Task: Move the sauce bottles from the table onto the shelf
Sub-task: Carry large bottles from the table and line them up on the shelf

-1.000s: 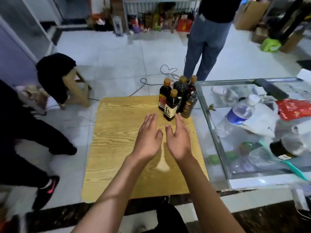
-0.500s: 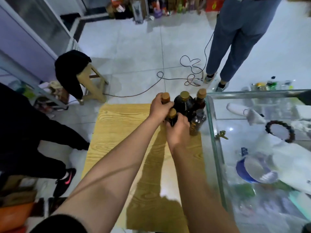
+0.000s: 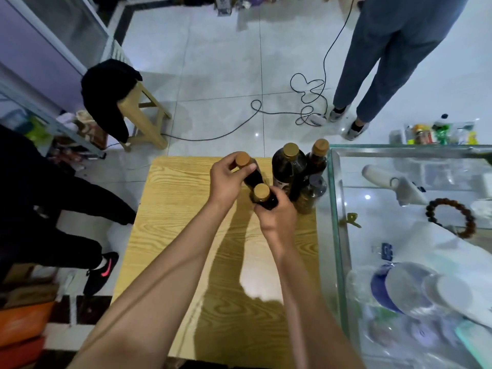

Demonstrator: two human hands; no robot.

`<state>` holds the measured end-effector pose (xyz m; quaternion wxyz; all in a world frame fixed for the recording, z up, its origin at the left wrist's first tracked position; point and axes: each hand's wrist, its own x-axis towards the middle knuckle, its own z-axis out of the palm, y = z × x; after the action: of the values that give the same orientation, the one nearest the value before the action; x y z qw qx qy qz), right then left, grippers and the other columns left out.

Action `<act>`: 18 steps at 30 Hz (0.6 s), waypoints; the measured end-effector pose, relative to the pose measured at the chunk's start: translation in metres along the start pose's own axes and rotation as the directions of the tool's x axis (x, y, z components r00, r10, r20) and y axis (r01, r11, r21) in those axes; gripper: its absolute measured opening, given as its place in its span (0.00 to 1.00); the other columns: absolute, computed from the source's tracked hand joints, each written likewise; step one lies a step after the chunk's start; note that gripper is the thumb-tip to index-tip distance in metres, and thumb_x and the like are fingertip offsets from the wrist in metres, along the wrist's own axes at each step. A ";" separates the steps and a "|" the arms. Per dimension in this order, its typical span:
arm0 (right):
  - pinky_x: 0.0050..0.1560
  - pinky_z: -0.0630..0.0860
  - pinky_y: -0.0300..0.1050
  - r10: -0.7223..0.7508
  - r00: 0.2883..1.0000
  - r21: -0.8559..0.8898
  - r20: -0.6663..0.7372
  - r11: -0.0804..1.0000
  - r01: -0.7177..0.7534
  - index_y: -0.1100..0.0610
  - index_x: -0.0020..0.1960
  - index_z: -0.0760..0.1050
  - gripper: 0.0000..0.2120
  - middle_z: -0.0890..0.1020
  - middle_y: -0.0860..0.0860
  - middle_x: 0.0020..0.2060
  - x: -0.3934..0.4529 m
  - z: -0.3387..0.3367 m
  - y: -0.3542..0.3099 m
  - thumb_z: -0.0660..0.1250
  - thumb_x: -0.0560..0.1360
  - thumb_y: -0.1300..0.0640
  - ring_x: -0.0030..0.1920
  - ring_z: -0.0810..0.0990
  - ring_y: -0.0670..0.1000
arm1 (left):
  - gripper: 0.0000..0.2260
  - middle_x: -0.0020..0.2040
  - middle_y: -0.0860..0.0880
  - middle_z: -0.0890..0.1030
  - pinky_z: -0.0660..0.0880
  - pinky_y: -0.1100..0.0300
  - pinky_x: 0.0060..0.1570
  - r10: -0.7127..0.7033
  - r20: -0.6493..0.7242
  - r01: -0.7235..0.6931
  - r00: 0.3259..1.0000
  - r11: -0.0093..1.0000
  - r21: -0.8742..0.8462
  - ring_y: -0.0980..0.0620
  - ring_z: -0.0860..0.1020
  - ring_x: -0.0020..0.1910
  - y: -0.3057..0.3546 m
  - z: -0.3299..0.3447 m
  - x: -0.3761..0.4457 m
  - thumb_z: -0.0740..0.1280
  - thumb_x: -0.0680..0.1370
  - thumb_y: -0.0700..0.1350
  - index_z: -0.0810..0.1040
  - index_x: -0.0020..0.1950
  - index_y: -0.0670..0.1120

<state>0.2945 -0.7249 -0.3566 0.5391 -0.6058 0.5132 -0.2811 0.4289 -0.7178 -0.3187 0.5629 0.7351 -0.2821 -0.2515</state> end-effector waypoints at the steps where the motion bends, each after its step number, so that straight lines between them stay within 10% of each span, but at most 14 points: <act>1: 0.48 0.73 0.30 0.013 0.999 0.051 0.043 0.999 -0.015 0.52 0.59 0.80 0.19 0.84 0.43 0.48 -0.002 -0.005 0.004 0.76 0.70 0.63 0.48 0.81 0.39 | 0.09 0.46 0.49 0.84 0.76 0.63 0.50 0.000 0.025 0.001 1.000 0.999 -0.036 0.57 0.80 0.46 0.002 -0.010 -0.005 0.74 0.71 0.35 0.82 0.50 0.42; 6: 0.51 0.77 0.39 -0.005 0.984 0.125 0.180 0.992 -0.018 0.58 0.57 0.82 0.20 0.86 0.48 0.48 -0.026 -0.018 0.016 0.75 0.68 0.70 0.50 0.83 0.43 | 0.18 0.54 0.42 0.83 0.77 0.61 0.55 -0.072 0.311 0.083 0.948 0.996 -0.022 0.54 0.81 0.52 0.013 -0.062 -0.021 0.74 0.69 0.31 0.79 0.59 0.36; 11: 0.41 0.73 0.25 0.033 0.963 0.048 0.267 0.998 -0.048 0.60 0.58 0.81 0.23 0.83 0.45 0.43 -0.063 -0.019 0.011 0.72 0.67 0.77 0.41 0.80 0.34 | 0.17 0.51 0.44 0.84 0.77 0.60 0.54 -0.186 0.682 0.062 0.707 0.977 0.202 0.52 0.81 0.52 0.014 -0.089 -0.034 0.75 0.69 0.30 0.80 0.56 0.37; 15: 0.37 0.73 0.25 0.062 0.967 0.014 0.248 0.998 -0.068 0.56 0.56 0.80 0.21 0.82 0.44 0.42 -0.084 -0.021 0.006 0.72 0.69 0.75 0.39 0.80 0.35 | 0.18 0.53 0.42 0.84 0.77 0.54 0.57 -0.288 0.779 0.101 0.557 0.954 0.282 0.48 0.82 0.54 0.000 -0.103 -0.042 0.74 0.69 0.29 0.79 0.58 0.38; 18: 0.37 0.72 0.25 0.060 0.976 -0.067 0.208 0.997 -0.047 0.54 0.55 0.78 0.19 0.81 0.44 0.43 -0.093 -0.014 0.001 0.74 0.69 0.70 0.39 0.79 0.33 | 0.17 0.53 0.43 0.83 0.77 0.57 0.55 -0.267 0.769 0.150 0.581 0.964 0.221 0.49 0.81 0.54 -0.009 -0.109 -0.053 0.72 0.70 0.28 0.78 0.58 0.37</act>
<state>0.2522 -0.6438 -0.3337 0.5784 -0.6344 0.4782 -0.1851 0.4673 -0.6045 -0.2987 0.2962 0.6107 -0.4292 -0.5959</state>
